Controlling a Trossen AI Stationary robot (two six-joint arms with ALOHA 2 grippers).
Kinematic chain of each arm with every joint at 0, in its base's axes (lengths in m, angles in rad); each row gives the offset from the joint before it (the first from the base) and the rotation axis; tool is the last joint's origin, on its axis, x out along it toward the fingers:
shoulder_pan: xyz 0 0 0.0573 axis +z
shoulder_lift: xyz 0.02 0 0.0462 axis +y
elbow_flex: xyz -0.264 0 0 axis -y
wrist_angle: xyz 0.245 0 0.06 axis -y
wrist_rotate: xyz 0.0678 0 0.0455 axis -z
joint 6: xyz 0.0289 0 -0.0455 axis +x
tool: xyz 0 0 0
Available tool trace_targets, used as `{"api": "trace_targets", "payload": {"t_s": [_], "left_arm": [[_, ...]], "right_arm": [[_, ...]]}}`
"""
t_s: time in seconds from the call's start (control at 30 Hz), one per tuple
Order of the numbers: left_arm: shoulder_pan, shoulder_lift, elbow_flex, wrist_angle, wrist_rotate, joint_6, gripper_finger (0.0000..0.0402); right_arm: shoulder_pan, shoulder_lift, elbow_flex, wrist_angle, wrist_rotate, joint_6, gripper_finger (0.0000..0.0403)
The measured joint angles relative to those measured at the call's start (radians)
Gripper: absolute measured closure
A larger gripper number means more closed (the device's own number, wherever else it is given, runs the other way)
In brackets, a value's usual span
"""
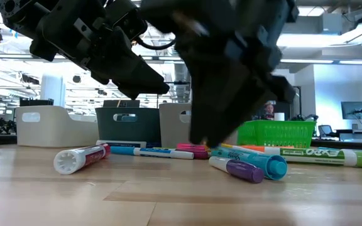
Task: Pick & Place Markers
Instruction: Put the small purple highlighter pen into the green bin
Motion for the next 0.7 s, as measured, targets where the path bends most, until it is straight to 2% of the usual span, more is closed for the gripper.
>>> {"api": "trace_targets", "payload": {"t_s": [0.17, 0.3, 0.5, 0.7], "left_arm": [[0.000, 0.000, 0.000, 0.000, 0.000, 0.000, 0.0285], [0.000, 0.000, 0.000, -0.001, 0.000, 0.000, 0.0285], [0.000, 0.000, 0.000, -0.001, 0.000, 0.004, 0.0285], [0.000, 0.000, 0.000, -0.001, 0.000, 0.003, 0.0285]], "right_arm": [[-0.010, -0.011, 0.057, -0.089, 0.019, -0.016, 0.0304], [-0.012, -0.004, 0.070, -0.186, 0.020, 0.052, 0.0304], [-0.020, 0.021, 0.073, -0.133, -0.015, 0.053, 0.0304], [-0.027, 0.043, 0.071, -0.152, -0.055, 0.053, 0.0304]]}}
